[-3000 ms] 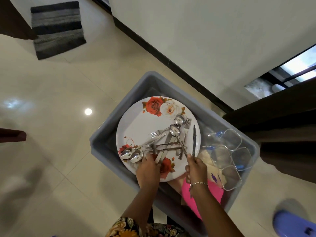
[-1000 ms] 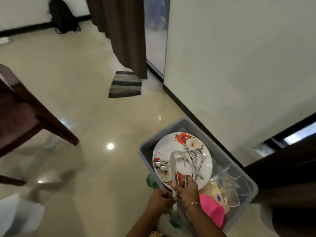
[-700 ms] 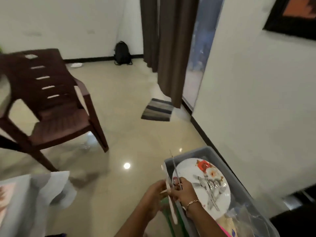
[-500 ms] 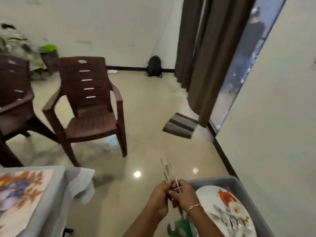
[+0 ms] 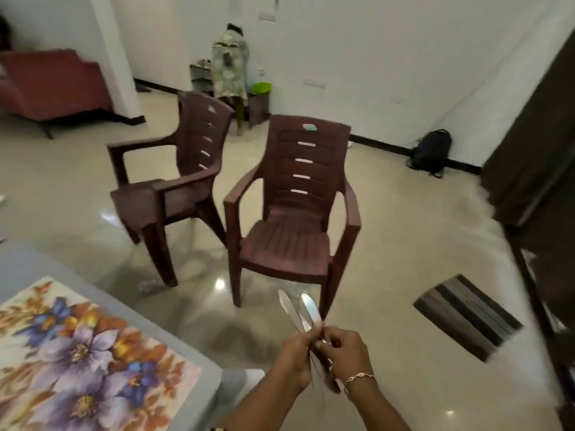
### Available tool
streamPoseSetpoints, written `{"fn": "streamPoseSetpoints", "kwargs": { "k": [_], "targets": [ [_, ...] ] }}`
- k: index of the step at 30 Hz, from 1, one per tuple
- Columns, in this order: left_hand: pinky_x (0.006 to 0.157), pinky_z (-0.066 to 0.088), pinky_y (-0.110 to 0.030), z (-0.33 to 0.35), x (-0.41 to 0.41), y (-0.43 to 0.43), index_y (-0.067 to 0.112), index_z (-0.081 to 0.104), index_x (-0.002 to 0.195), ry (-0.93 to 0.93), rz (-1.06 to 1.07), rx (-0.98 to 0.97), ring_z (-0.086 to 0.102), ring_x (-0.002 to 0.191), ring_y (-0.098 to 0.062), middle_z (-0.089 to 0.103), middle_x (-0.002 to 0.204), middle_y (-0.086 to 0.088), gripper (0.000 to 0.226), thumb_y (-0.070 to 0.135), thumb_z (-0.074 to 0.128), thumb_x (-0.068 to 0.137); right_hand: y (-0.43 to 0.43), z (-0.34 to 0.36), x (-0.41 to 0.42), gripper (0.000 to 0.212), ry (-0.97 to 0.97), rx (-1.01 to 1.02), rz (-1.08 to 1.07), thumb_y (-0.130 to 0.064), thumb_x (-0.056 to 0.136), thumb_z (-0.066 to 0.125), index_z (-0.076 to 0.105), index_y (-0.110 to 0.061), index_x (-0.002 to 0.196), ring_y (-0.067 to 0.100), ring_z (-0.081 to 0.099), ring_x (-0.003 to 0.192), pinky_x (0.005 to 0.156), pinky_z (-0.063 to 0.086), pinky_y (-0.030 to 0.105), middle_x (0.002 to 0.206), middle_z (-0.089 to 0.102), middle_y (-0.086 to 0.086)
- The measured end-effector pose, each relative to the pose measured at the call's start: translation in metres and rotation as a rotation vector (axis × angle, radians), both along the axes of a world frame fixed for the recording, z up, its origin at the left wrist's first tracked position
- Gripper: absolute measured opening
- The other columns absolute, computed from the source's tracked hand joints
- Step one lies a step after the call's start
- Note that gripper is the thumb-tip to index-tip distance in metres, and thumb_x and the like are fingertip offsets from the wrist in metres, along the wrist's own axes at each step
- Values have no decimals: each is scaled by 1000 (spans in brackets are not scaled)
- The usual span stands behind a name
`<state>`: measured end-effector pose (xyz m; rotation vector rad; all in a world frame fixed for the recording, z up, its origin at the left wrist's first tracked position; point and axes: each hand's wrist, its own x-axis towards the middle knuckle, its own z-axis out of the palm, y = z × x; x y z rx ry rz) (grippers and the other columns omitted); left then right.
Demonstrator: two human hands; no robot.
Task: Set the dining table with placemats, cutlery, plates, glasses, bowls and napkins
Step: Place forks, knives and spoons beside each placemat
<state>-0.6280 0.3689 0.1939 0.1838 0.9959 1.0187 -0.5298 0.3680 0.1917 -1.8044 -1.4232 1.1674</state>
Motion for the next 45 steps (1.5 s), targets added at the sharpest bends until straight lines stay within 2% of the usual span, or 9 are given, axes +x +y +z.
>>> {"fn": "streamPoseSetpoints", "kwargs": {
  "k": [3,10,16,21,26,29,32,39,45],
  "targets": [
    [51,55,-31,1,-26,42,-3,63,101,-22,99,-27,69,59,-24,70,73,-15,23,12,47,97,54,2,-22,22,128,-70,53,-25,84,64,65,-9,68,18,53,58,52,37,27,61,60,3],
    [50,55,-35,-11,-86,147,5,54,91,-52,428,-33,70,58,-22,70,64,-10,25,12,33,102,191,6,-63,27,267,-189,157,-3,93,46,63,1,74,17,56,54,51,47,25,60,57,9],
    [48,40,-24,-4,-123,213,6,51,88,9,789,-85,40,33,-12,47,46,-3,23,6,32,100,306,30,-102,18,164,-252,591,1,94,40,56,-2,87,9,42,32,34,32,16,55,51,9],
    [39,39,-19,4,-159,223,5,53,87,5,1049,-77,38,31,-10,47,44,-2,24,7,33,100,354,25,-169,21,61,-235,934,1,93,43,58,-15,95,4,33,32,31,25,15,55,48,4],
    [38,41,-18,1,-209,195,5,55,85,40,1362,-60,40,31,-9,50,43,-1,28,10,32,101,343,18,-261,33,-15,-163,1326,8,89,44,55,-20,105,6,36,52,36,29,10,66,48,-1],
    [38,39,-17,0,-244,167,5,55,83,76,1548,-49,40,32,-9,49,46,-2,29,9,33,101,326,12,-317,39,-82,-18,1530,10,86,47,58,-12,116,12,53,71,55,36,4,82,62,8],
    [41,38,-20,1,-281,132,5,54,85,128,1720,-63,39,33,-11,49,49,-3,26,8,33,101,301,6,-380,40,-160,143,1781,8,85,47,57,-14,117,16,54,89,70,37,11,79,56,-4],
    [40,35,-15,1,-354,66,9,53,69,-2,1938,75,46,53,-17,50,60,-9,11,11,52,80,235,4,-500,47,-232,473,2142,3,89,41,47,-16,133,20,54,108,91,38,24,119,56,8],
    [40,41,-19,-4,-367,42,3,54,93,98,2168,-201,46,36,-14,54,51,-6,21,-4,34,95,178,-11,-565,51,-290,707,2327,-3,93,38,32,-19,142,26,49,116,93,35,25,129,45,14]
  ]
}}
